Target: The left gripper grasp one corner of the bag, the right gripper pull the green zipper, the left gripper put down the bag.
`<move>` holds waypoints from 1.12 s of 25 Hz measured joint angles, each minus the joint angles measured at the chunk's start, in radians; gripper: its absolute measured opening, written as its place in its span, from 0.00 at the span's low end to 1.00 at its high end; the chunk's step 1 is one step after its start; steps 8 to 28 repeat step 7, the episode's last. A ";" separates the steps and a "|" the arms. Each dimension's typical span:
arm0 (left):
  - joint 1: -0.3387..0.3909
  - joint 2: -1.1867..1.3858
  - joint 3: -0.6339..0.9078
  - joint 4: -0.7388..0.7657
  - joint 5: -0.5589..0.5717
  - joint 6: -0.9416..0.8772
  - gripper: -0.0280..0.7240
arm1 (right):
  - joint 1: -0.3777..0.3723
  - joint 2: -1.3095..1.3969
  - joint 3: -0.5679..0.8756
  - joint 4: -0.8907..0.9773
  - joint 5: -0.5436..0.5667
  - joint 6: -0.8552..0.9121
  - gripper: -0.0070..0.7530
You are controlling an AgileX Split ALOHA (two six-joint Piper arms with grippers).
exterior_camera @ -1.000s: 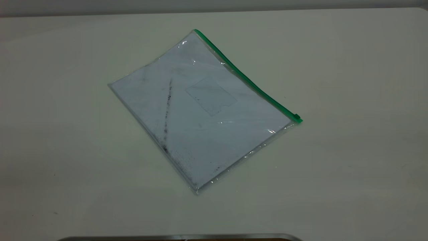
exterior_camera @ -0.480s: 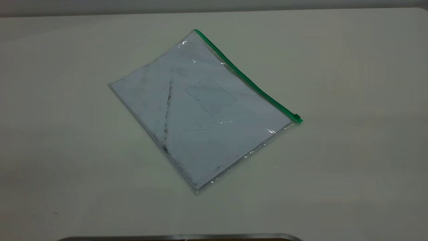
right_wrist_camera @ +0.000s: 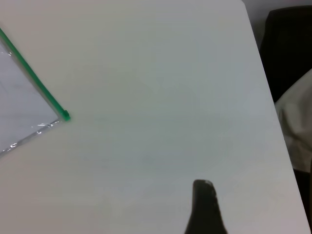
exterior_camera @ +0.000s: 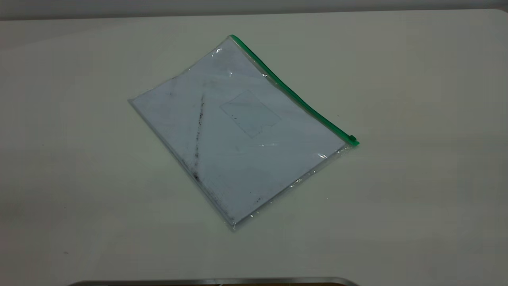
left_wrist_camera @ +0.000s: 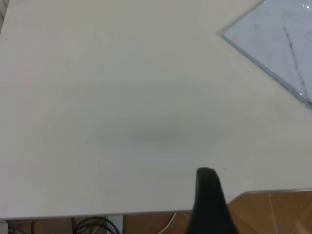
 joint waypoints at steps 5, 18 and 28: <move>0.000 0.000 0.000 0.000 0.000 0.003 0.82 | 0.000 0.000 0.000 0.000 0.000 0.001 0.77; 0.000 0.000 0.000 0.000 0.000 0.003 0.82 | 0.000 0.000 0.000 -0.001 0.000 0.001 0.77; 0.000 0.000 0.000 0.000 0.000 0.003 0.82 | 0.000 0.000 0.000 -0.001 0.000 0.001 0.77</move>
